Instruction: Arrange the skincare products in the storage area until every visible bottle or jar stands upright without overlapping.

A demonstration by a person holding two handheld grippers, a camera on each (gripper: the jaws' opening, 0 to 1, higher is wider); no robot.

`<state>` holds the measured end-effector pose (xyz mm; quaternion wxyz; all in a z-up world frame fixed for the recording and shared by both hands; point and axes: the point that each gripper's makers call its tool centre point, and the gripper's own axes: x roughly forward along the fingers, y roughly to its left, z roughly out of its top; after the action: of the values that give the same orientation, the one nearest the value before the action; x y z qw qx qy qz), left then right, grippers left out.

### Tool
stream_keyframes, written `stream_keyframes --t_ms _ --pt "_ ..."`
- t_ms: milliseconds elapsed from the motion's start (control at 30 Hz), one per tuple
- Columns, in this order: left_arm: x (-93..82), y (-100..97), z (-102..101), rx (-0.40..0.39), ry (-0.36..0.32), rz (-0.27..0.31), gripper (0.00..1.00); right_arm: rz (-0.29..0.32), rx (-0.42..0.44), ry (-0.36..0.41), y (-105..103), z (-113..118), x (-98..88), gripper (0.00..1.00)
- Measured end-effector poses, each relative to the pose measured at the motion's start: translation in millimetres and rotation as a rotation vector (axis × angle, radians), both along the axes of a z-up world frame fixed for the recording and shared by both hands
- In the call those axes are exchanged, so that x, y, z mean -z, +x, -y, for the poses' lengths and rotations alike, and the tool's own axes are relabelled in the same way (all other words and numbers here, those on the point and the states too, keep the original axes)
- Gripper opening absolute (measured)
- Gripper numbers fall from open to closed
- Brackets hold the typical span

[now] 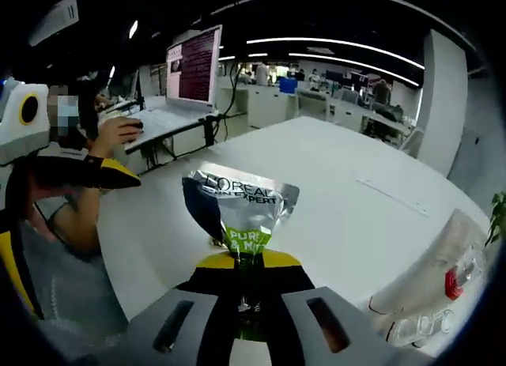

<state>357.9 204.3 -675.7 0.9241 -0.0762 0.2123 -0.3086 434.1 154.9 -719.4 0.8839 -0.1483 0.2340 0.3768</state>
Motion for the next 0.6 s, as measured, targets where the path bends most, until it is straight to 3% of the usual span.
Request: stream_keyframes --t_ms 333,600 --pt "-22.9 6.2 0 -0.025 -0.048 0.013 0.84 0.036 -0.016 0.049 -21 0 -18.8 0.08" --pt "-34.9 17.2 5 -0.073 -0.182 0.003 0.72 0.073 -0.022 0.061 -34 1 -30.3 0.08"
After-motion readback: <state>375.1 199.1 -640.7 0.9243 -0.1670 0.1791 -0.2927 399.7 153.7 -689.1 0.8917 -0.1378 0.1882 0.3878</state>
